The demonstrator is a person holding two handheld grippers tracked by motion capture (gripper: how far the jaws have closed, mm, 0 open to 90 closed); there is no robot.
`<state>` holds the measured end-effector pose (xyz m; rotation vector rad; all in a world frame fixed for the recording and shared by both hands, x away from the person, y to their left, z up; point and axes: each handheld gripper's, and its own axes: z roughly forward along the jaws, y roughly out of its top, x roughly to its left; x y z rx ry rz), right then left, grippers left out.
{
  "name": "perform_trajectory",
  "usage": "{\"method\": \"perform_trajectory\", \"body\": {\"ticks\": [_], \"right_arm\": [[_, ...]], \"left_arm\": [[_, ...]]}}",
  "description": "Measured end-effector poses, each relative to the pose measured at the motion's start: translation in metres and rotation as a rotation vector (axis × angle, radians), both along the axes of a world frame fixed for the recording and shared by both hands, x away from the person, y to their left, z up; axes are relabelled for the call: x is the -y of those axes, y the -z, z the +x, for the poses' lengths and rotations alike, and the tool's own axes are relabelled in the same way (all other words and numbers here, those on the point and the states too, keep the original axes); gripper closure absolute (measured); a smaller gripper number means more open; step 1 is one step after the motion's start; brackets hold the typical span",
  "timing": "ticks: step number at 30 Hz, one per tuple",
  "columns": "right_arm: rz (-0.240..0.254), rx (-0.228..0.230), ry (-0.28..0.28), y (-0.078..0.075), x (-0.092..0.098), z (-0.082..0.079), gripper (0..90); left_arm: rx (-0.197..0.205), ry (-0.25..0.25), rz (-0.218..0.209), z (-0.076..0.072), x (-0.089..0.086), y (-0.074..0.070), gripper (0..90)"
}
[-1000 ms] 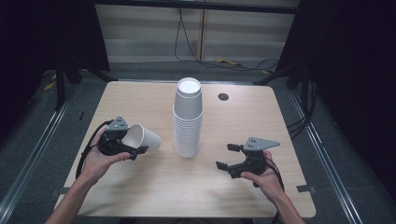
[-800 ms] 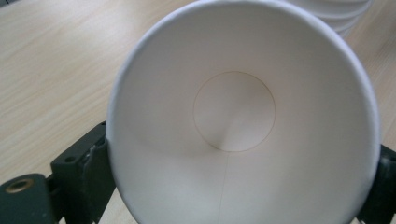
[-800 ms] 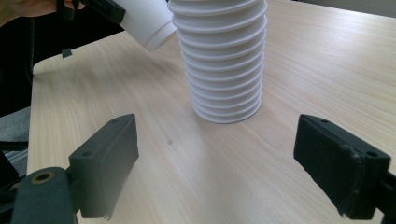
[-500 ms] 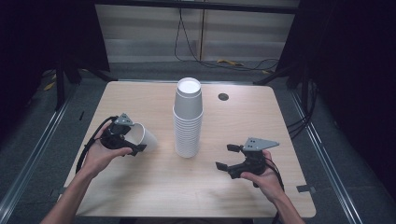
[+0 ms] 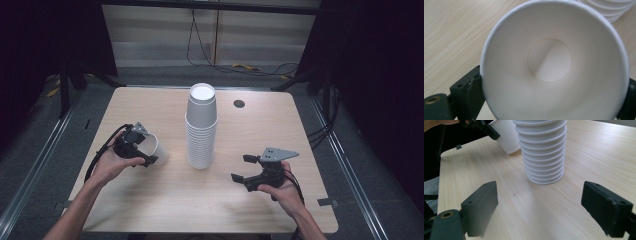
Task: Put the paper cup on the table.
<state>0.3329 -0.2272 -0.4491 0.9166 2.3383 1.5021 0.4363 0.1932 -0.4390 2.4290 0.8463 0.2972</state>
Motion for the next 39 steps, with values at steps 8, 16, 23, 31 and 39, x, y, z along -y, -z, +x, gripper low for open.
{"method": "perform_trajectory", "body": {"ticks": [8, 16, 23, 31, 39], "right_arm": [[-0.005, -0.005, -0.004, 0.001, -0.001, 0.0, 13.7], [-0.006, -0.003, -0.003, 0.0, 0.0, -0.001, 13.7], [-0.016, -0.006, -0.007, 0.001, -0.002, -0.001, 13.8], [-0.015, -0.007, -0.01, 0.001, -0.002, -0.001, 13.8], [-0.018, -0.002, -0.004, 0.001, -0.002, -0.001, 13.8]], "left_arm": [[-0.018, 0.001, 0.057, 0.011, 0.013, -0.003, 6.3], [-0.028, 0.005, 0.089, 0.018, 0.026, -0.002, 5.7], [-0.031, -0.008, 0.11, 0.024, 0.028, 0.002, 7.2], [-0.047, 0.0, 0.119, 0.024, 0.027, 0.009, 8.4], [-0.075, 0.014, 0.083, 0.026, 0.019, 0.017, 14.4]]}}
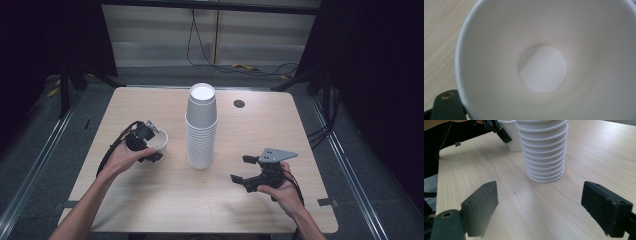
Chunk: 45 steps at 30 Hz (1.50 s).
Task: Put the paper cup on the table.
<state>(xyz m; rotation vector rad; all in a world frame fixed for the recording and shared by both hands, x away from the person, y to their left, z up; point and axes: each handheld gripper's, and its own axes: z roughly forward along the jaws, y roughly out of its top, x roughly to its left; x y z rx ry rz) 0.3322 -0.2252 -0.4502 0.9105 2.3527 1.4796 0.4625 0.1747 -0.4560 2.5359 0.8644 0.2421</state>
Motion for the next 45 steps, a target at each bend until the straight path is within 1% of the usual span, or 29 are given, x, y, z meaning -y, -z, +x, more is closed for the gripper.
{"method": "perform_trajectory", "body": {"ticks": [1, 2, 3, 5, 7, 9, 10, 13, 14, 15, 17, 18, 19, 20, 21, 22, 23, 25, 26, 27, 30, 32, 34, 35, 37, 38, 41, 42, 45], "right_arm": [[0.002, -0.002, 0.0, 0.0, 0.0, 0.0, 13.8], [0.003, 0.0, -0.003, 0.001, 0.0, 0.0, 13.8], [0.002, 0.0, -0.005, 0.001, 0.0, 0.0, 13.8], [0.001, -0.004, -0.003, 0.001, 0.0, 0.0, 13.8], [0.0, -0.005, -0.003, 0.002, 0.0, 0.0, 13.8], [-0.001, -0.007, -0.002, 0.002, 0.0, 0.0, 13.8], [0.0, -0.008, -0.003, 0.002, 0.0, 0.0, 13.9], [-0.001, -0.007, -0.003, 0.003, -0.001, 0.0, 14.0], [0.0, -0.005, -0.005, 0.003, -0.001, 0.0, 14.0], [-0.001, -0.007, -0.004, 0.002, -0.001, 0.0, 14.0], [0.003, -0.007, -0.004, 0.002, -0.001, -0.001, 14.0], [0.002, -0.006, -0.002, 0.002, 0.0, 0.0, 14.0], [0.004, -0.008, 0.001, 0.002, 0.0, 0.0, 14.0], [0.006, -0.009, 0.002, 0.002, 0.0, 0.0, 14.0], [0.006, -0.01, 0.003, 0.003, 0.0, 0.001, 14.0], [0.004, -0.011, 0.004, 0.003, 0.0, 0.001, 14.0], [0.004, -0.013, 0.003, 0.003, 0.0, 0.0, 14.0], [0.001, -0.013, 0.0, 0.003, 0.0, 0.0, 14.0], [0.001, -0.015, -0.002, 0.003, 0.0, 0.0, 14.0], [0.001, -0.017, -0.004, 0.004, 0.0, 0.001, 14.0], [0.004, -0.018, -0.004, 0.004, 0.0, 0.0, 14.0], [0.006, -0.016, -0.002, 0.004, 0.0, 0.001, 14.0], [0.003, -0.017, 0.0, 0.004, 0.001, 0.001, 14.0], [0.003, -0.017, 0.0, 0.004, 0.0, 0.001, 14.0], [0.003, -0.016, 0.0, 0.005, 0.0, 0.0, 14.1], [0.006, -0.015, 0.0, 0.005, -0.001, 0.0, 14.2], [0.01, -0.011, 0.004, 0.006, -0.001, 0.0, 14.1], [0.013, -0.007, 0.006, 0.006, -0.001, 0.0, 14.1], [0.024, 0.001, 0.013, 0.005, 0.0, -0.001, 14.1]], "left_arm": [[0.002, 0.002, -0.001, 0.0, -0.001, 0.0, 14.7], [-0.001, 0.001, -0.016, -0.001, -0.002, 0.001, 15.1], [-0.001, 0.003, -0.019, -0.001, -0.004, 0.001, 15.6], [-0.007, -0.011, -0.019, -0.001, -0.006, 0.003, 15.8], [0.002, -0.011, -0.019, -0.002, -0.01, 0.006, 15.8], [0.005, -0.016, -0.031, -0.003, -0.013, 0.007, 15.8], [0.004, -0.027, -0.046, -0.004, -0.014, 0.007, 15.8], [0.012, -0.023, -0.039, -0.004, -0.016, 0.009, 15.8], [0.017, -0.034, -0.045, -0.004, -0.018, 0.009, 15.8], [0.014, -0.032, -0.055, -0.004, -0.019, 0.01, 15.8], [0.024, -0.036, -0.068, -0.006, -0.022, 0.011, 15.8], [0.02, -0.035, -0.078, -0.007, -0.023, 0.011, 15.8], [0.028, -0.029, -0.094, -0.007, -0.024, 0.013, 15.8], [0.035, -0.023, -0.093, -0.008, -0.025, 0.014, 15.8], [0.03, -0.03, -0.098, -0.008, -0.025, 0.015, 15.8], [0.041, -0.029, -0.093, -0.009, -0.025, 0.016, 15.8], [0.038, -0.032, -0.107, -0.01, -0.027, 0.017, 15.8], [0.046, -0.033, -0.11, -0.012, -0.029, 0.018, 15.8], [0.045, -0.037, -0.112, -0.012, -0.031, 0.019, 15.8], [0.031, -0.041, -0.12, -0.013, -0.033, 0.02, 15.8], [0.046, -0.044, -0.114, -0.018, -0.037, 0.02, 15.8], [0.055, -0.039, -0.122, -0.021, -0.04, 0.02, 15.8], [0.066, -0.049, -0.135, -0.024, -0.042, 0.021, 15.8], [0.068, -0.046, -0.136, -0.025, -0.044, 0.021, 15.8], [0.068, -0.063, -0.16, -0.028, -0.046, 0.022, 15.8], [0.078, -0.057, -0.16, -0.029, -0.048, 0.021, 15.8], [0.115, -0.081, -0.18, -0.034, -0.051, 0.02, 15.8], [0.121, -0.087, -0.194, -0.036, -0.053, 0.019, 15.8], [0.14, -0.085, -0.219, -0.044, -0.054, 0.018, 15.8]]}}
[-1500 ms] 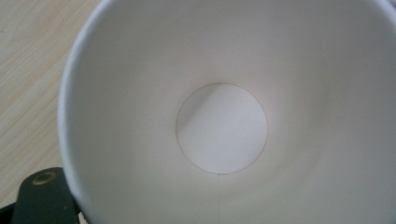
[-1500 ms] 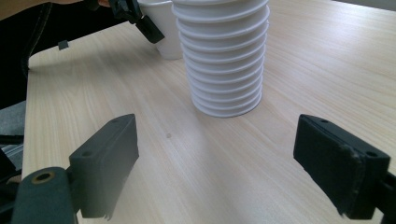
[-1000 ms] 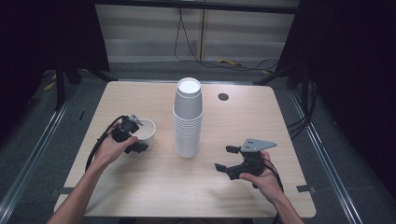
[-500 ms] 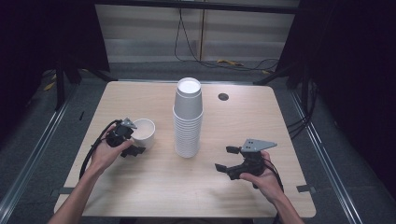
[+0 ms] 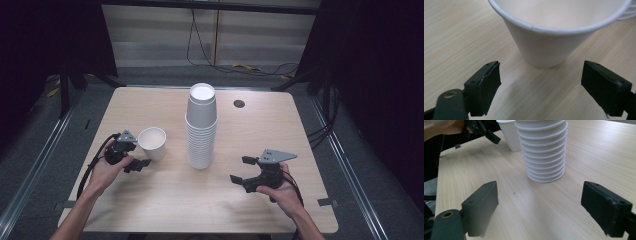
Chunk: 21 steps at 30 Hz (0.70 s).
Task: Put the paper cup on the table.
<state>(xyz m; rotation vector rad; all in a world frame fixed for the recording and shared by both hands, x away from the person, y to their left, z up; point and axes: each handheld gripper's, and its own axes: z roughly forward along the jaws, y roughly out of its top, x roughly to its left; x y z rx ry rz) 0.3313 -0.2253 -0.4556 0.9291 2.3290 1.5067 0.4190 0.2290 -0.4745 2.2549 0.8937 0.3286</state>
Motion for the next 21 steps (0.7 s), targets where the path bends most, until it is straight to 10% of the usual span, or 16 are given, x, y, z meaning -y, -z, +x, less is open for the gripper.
{"method": "perform_trajectory", "body": {"ticks": [21], "right_arm": [[0.035, 0.01, 0.024, 0.001, 0.001, -0.001, 14.0]], "left_arm": [[0.054, 0.067, -0.179, -0.055, 0.01, -0.013, 16.0]]}}
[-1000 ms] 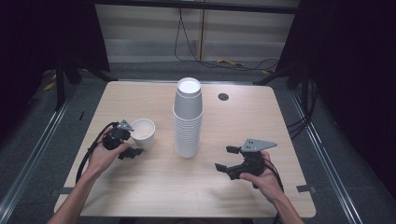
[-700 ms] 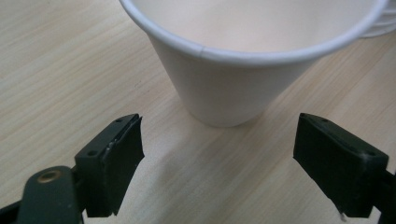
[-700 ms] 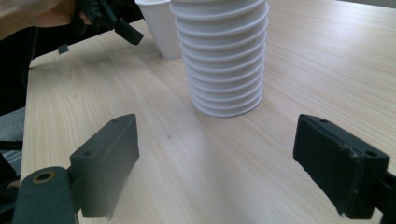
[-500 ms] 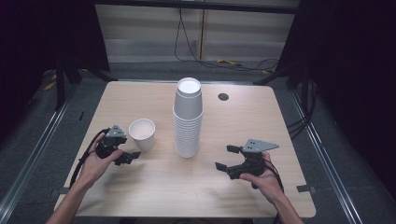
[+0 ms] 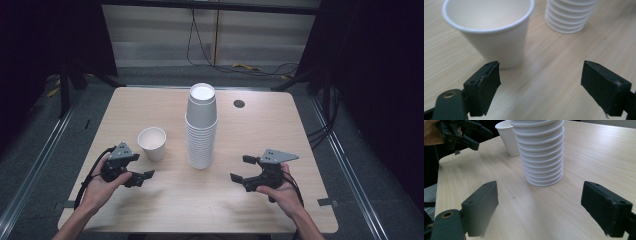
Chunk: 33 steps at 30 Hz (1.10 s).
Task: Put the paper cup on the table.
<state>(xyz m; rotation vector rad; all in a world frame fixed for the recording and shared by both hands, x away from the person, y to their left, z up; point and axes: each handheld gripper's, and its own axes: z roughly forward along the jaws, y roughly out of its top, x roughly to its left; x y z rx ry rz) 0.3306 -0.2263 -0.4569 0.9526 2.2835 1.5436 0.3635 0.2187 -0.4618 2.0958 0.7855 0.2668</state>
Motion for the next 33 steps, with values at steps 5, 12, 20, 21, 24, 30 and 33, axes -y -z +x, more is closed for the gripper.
{"method": "perform_trajectory", "body": {"ticks": [5, 12, 20, 21, 24, 30, 33], "right_arm": [[-0.001, 0.002, 0.002, 0.001, 0.0, -0.001, 14.0], [0.015, 0.009, 0.015, 0.0, 0.002, -0.003, 14.0], [0.0, -0.003, 0.026, 0.0, 0.006, -0.014, 14.6], [-0.005, 0.001, 0.027, 0.001, 0.006, -0.015, 14.6], [0.016, 0.015, 0.053, 0.003, 0.008, -0.021, 14.7], [0.012, 0.0, 0.099, 0.015, 0.009, -0.024, 14.6], [0.005, 0.002, 0.096, 0.017, 0.008, -0.022, 14.5]], "left_arm": [[0.018, 0.003, -0.038, -0.01, 0.009, 0.0, 15.7], [0.052, 0.003, -0.091, -0.021, 0.02, 0.001, 15.7], [0.066, 0.028, -0.096, -0.033, 0.036, 0.003, 15.8], [0.072, 0.01, -0.099, -0.034, 0.038, 0.003, 15.8], [0.068, 0.003, -0.124, -0.038, 0.042, 0.007, 15.8], [0.076, -0.071, -0.129, -0.038, 0.043, 0.016, 15.7], [0.048, -0.062, -0.132, -0.04, 0.042, 0.024, 15.7]]}}
